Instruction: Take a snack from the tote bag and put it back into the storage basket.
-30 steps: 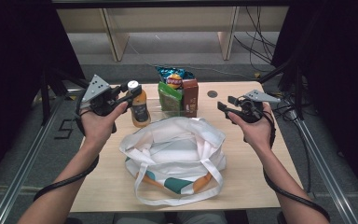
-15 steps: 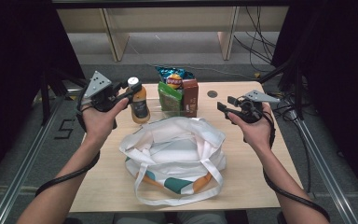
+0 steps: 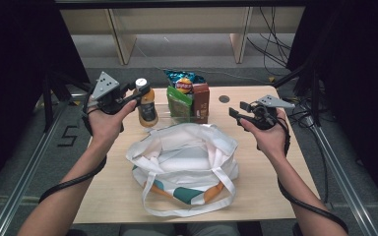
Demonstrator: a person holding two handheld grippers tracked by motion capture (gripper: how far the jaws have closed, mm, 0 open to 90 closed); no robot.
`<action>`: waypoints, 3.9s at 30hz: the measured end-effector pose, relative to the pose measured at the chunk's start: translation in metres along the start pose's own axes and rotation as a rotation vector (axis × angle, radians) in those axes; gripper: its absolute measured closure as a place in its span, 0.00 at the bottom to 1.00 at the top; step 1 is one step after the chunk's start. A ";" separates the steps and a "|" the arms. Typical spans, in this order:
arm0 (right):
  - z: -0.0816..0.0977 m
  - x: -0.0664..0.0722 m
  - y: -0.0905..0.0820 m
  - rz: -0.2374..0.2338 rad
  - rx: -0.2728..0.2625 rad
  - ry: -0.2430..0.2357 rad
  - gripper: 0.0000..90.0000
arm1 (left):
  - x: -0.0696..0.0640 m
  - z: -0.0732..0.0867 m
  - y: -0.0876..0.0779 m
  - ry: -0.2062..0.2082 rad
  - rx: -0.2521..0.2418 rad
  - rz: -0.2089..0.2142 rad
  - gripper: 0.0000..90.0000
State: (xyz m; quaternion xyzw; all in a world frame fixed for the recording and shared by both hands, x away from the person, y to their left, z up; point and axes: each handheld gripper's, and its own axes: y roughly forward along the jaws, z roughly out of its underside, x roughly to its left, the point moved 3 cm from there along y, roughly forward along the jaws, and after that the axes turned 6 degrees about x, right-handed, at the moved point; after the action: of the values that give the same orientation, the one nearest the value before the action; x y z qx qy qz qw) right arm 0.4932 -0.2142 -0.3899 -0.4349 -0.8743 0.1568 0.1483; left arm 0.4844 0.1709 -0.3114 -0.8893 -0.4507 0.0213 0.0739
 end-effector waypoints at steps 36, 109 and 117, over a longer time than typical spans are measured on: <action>0.000 -0.003 0.000 0.012 -0.016 -0.005 0.50 | 0.017 0.008 0.024 -0.017 0.032 -0.025 0.65; -0.002 -0.004 0.001 0.002 -0.022 -0.021 0.50 | 0.046 0.024 0.065 -0.006 0.105 -0.065 0.65; -0.001 -0.003 0.000 -0.002 -0.012 -0.003 0.50 | 0.049 0.027 0.067 0.004 0.116 -0.073 0.65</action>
State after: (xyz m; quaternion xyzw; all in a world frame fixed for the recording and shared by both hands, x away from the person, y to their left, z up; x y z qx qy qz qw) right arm 0.4958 -0.2164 -0.3891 -0.4347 -0.8758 0.1521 0.1446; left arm 0.5642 0.1742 -0.3471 -0.8667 -0.4806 0.0428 0.1269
